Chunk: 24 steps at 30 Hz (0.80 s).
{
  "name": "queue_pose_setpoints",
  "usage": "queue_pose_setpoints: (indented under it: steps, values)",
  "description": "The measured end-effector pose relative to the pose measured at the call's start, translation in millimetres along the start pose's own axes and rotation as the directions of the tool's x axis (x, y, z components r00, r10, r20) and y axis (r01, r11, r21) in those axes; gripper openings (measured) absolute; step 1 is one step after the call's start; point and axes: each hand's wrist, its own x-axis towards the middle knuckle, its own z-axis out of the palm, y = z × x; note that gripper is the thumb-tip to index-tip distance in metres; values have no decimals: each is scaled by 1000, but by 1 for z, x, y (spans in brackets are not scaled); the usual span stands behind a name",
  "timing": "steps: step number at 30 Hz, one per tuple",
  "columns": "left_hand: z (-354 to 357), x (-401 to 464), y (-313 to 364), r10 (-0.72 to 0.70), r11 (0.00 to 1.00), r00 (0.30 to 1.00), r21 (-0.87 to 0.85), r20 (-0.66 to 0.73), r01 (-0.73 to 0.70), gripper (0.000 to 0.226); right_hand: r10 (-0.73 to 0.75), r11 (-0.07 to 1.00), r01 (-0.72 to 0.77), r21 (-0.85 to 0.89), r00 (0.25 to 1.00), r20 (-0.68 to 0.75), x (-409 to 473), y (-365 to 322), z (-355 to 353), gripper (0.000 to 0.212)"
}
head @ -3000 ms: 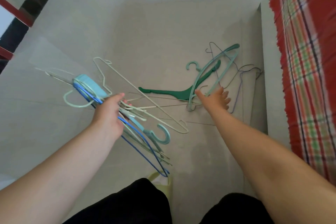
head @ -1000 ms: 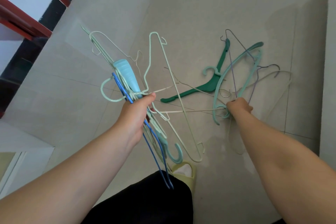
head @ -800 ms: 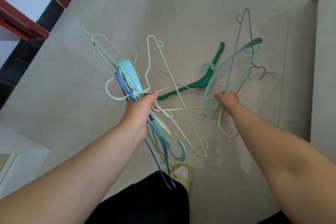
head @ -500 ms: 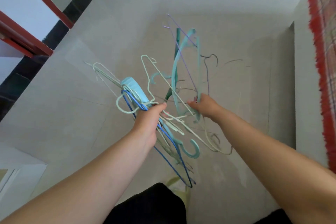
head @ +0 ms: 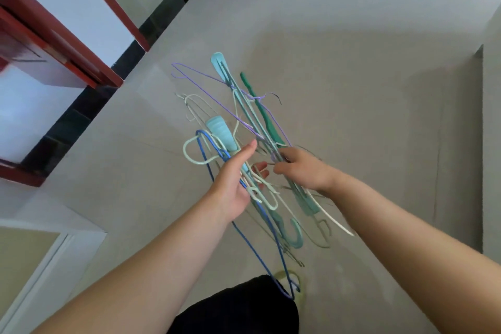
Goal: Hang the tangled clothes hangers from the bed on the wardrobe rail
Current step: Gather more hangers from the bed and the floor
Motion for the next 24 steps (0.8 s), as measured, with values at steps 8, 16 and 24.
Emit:
queue_pose_setpoints:
  steps: [8, 16, 24]
  values:
    - [-11, 2, 26, -29, 999, 944, -24, 327, 39, 37, -88, 966, 120, 229, 985, -147, 17, -7, -2, 23]
    - [14, 20, 54, 55, 998, 959, 15, 279, -62, 58, -50, 943, 101, 316, 985, -164, 19, -47, -23, 47]
    - [8, -71, 132, -2, 988, 971, -149, 240, 39, 37, -14, 995, -1, -97, 988, -153, -29, -179, -29, 37]
